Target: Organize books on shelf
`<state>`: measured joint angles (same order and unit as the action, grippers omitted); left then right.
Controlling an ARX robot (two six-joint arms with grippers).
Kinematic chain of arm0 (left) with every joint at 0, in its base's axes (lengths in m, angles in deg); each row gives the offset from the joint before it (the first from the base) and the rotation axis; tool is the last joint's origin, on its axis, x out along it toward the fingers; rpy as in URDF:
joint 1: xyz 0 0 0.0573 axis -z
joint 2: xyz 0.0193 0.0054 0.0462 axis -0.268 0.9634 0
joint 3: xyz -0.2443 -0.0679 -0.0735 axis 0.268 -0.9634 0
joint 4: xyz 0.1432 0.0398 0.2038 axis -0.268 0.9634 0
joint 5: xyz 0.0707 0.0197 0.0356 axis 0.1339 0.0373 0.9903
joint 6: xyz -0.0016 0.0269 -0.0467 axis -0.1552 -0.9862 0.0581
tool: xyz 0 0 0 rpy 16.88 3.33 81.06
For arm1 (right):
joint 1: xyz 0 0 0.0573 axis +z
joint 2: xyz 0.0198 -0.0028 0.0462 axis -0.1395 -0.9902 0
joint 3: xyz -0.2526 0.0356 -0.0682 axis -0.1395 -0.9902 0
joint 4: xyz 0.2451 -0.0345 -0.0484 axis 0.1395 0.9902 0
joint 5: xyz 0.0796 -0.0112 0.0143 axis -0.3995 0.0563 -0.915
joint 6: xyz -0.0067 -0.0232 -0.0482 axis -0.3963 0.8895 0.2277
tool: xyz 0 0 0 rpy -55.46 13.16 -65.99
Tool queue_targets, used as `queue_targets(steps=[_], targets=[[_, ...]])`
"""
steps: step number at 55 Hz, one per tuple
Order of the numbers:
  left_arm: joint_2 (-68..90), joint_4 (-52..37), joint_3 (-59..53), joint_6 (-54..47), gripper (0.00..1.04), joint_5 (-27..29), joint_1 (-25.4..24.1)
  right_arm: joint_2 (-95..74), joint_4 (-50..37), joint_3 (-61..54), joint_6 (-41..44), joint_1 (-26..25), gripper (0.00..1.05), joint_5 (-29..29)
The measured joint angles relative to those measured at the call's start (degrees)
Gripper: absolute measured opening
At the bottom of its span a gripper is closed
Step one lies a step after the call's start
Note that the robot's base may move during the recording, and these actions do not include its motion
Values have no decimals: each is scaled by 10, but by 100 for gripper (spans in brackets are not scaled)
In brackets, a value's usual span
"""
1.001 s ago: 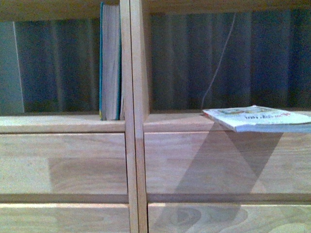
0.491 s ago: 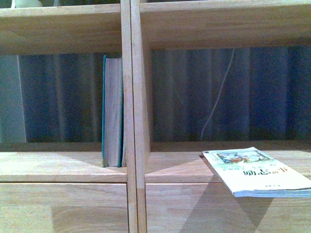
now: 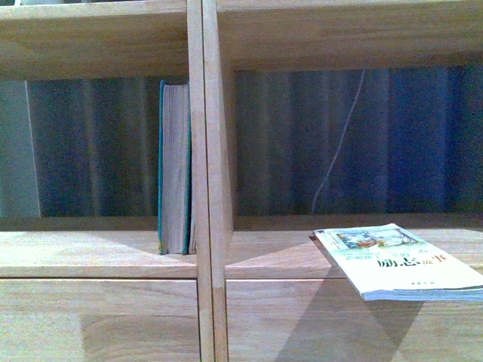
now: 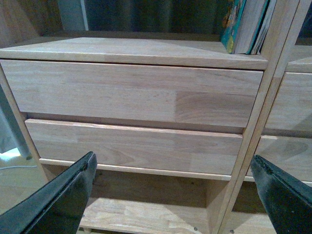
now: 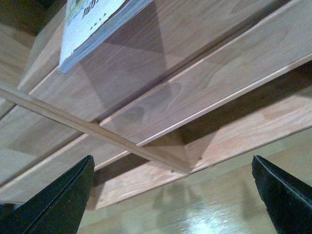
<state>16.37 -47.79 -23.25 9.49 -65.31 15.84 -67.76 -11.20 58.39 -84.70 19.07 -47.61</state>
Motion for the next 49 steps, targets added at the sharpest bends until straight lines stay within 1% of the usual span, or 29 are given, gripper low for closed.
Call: queue_targets(steps=[5,10,15,25,49], targets=[[0,0,0,0,97,0,0,-89,-23,60,-100,3,98,2],[0,0,0,0,97,0,0,-156,-30,102,-162,3,98,6],[0,0,0,0,97,0,0,-204,-37,142,-195,3,98,14],[0,0,0,0,97,0,0,-275,-46,208,-231,-9,98,15],[0,0,0,0,97,0,0,-363,-28,322,-246,-22,98,19]])
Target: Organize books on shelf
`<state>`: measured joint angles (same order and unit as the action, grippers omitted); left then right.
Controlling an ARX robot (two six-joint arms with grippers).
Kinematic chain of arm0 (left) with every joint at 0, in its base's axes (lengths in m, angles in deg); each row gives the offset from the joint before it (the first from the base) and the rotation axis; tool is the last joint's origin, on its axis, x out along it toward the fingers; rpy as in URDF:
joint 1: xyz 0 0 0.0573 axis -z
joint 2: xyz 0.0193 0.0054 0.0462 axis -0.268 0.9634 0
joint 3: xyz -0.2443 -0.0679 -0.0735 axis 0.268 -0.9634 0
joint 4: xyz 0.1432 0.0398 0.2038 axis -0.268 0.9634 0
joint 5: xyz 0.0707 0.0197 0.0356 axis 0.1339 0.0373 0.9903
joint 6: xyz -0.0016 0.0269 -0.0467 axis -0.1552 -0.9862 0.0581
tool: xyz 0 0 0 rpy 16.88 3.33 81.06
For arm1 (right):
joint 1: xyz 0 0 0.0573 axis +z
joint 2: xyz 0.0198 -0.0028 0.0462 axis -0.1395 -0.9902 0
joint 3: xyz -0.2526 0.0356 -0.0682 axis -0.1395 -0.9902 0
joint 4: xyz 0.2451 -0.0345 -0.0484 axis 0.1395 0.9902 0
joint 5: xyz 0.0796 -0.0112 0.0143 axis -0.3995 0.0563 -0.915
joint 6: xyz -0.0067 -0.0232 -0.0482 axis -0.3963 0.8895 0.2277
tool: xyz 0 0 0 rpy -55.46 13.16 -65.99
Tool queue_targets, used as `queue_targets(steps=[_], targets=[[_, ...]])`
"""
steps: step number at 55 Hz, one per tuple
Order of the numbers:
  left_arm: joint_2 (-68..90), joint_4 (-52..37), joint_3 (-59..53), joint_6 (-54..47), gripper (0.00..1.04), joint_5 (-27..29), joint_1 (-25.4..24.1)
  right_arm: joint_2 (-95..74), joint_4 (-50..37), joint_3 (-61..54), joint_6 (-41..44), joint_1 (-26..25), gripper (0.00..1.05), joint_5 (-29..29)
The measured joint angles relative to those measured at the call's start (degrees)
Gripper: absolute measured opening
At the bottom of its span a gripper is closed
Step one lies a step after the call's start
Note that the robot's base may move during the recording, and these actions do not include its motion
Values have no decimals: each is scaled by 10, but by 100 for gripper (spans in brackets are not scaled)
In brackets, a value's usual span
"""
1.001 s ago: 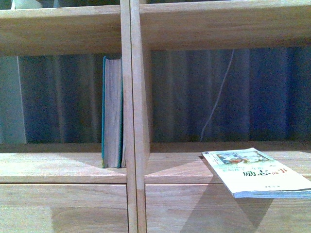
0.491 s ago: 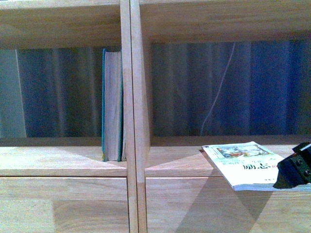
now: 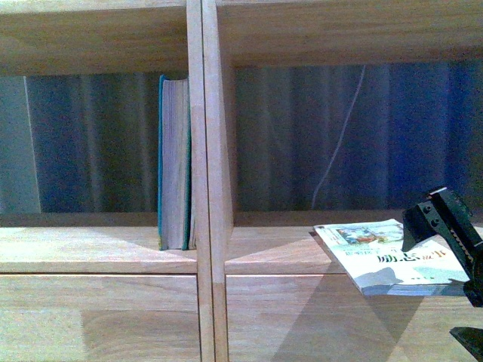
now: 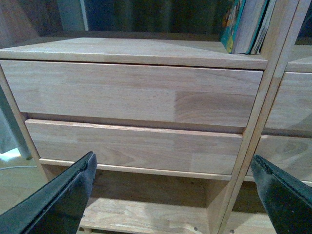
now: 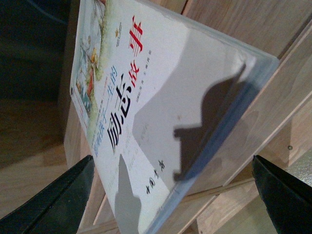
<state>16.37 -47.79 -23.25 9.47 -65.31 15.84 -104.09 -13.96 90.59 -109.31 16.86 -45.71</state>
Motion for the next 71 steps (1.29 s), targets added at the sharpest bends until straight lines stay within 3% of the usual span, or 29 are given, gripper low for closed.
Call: queue_targets(steps=[46,71], targets=[[0,0,0,0,97,0,0,-105,12,103,0,3,97,34],[0,0,0,0,97,0,0,-104,-1,115,10,-2,28,31]])
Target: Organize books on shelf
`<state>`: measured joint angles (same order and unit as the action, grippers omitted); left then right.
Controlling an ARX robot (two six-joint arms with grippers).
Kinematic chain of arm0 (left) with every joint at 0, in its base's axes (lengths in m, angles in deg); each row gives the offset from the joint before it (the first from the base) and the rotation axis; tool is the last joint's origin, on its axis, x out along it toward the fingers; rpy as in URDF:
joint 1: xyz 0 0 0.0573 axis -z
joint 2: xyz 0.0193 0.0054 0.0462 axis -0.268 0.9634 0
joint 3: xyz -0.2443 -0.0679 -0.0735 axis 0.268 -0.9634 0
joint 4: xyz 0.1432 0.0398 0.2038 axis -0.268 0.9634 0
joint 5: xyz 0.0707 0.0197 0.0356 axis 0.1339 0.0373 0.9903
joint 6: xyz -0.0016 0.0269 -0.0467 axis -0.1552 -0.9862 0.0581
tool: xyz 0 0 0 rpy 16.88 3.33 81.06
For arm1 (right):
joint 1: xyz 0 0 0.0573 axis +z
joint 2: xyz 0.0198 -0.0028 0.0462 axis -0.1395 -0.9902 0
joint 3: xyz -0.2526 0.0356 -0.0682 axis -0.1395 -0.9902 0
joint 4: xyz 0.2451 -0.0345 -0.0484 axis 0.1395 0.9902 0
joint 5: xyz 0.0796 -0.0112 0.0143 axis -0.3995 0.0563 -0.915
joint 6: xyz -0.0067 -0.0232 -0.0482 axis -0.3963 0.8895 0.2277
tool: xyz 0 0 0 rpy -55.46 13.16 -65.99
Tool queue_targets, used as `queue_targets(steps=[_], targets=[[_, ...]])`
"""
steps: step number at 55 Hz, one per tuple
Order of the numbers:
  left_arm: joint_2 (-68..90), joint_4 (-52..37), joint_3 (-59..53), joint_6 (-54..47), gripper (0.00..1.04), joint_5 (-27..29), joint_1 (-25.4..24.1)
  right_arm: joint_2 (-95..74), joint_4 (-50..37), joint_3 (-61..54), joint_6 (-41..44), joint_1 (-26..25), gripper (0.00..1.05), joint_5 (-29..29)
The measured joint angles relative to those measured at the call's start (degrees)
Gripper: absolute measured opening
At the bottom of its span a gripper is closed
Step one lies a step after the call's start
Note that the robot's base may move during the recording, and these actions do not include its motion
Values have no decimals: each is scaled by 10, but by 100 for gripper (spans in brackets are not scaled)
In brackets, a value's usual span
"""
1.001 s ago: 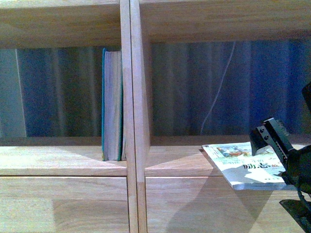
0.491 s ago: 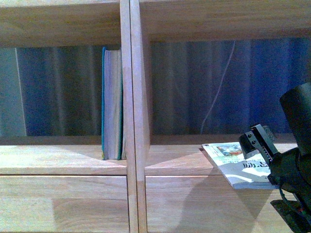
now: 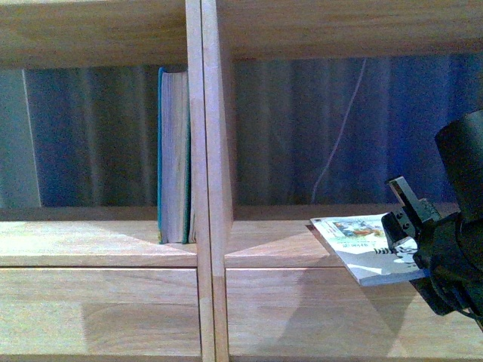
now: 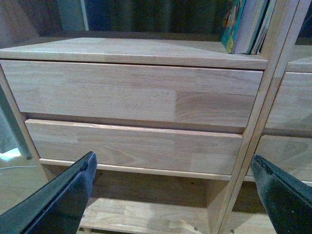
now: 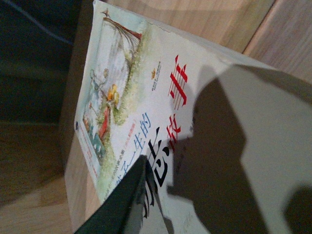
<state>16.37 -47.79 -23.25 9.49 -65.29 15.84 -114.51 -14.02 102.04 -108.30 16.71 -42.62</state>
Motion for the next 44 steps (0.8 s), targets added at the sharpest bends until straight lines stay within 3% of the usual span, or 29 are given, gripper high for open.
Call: queue_targets(steps=[10,21,44], targets=[[0,0,0,0,97,0,0,7,-3,2,3,0,8,-8],[0,0,0,0,97,0,0,22,3,0,5,-4,7,-22],[0,0,0,0,97,0,0,138,13,-28,62,-63,7,-126]])
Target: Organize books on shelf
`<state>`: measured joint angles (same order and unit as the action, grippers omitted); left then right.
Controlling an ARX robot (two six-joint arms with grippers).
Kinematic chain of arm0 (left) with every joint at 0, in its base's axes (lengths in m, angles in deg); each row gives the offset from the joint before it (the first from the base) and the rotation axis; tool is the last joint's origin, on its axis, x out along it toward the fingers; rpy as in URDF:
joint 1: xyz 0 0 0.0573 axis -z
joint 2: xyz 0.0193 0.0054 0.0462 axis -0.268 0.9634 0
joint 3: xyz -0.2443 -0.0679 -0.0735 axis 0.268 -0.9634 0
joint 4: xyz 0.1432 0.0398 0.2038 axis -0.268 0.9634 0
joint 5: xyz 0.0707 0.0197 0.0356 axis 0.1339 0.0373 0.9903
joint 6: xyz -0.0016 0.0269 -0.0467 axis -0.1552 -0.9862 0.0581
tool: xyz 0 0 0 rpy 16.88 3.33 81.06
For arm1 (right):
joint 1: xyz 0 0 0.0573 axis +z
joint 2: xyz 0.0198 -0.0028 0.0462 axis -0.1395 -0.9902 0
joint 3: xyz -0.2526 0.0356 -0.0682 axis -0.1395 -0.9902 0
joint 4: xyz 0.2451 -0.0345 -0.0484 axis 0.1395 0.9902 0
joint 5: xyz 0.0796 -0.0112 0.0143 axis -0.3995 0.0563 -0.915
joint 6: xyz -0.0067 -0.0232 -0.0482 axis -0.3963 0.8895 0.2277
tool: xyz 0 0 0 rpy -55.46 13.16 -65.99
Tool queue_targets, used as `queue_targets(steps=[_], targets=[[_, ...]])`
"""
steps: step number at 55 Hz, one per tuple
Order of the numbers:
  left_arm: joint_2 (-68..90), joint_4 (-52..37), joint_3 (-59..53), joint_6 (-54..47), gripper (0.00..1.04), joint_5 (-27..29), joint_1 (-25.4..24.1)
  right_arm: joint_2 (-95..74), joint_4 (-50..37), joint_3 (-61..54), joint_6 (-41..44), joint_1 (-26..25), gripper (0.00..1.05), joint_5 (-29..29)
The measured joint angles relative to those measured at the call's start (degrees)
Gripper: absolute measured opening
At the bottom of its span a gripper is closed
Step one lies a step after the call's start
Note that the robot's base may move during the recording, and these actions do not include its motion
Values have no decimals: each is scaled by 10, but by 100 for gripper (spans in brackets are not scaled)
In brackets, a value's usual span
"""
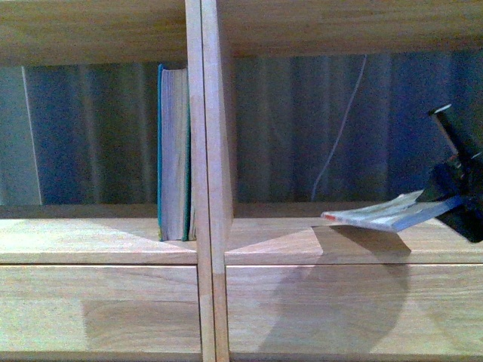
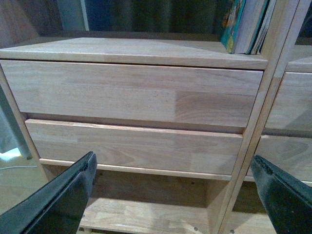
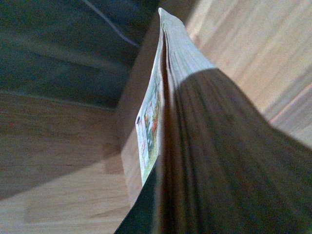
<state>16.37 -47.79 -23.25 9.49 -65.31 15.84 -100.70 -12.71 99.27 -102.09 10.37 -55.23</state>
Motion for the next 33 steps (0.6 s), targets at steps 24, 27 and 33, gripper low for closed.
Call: queue_targets(steps=[24,27,33], targets=[[0,0,0,0,97,0,0,159,-14,-54,92,-118,7,-203],[0,0,0,0,97,0,0,175,-22,-63,96,-129,7,-226],[0,0,0,0,97,0,0,203,-31,-72,97,-139,7,-249]])
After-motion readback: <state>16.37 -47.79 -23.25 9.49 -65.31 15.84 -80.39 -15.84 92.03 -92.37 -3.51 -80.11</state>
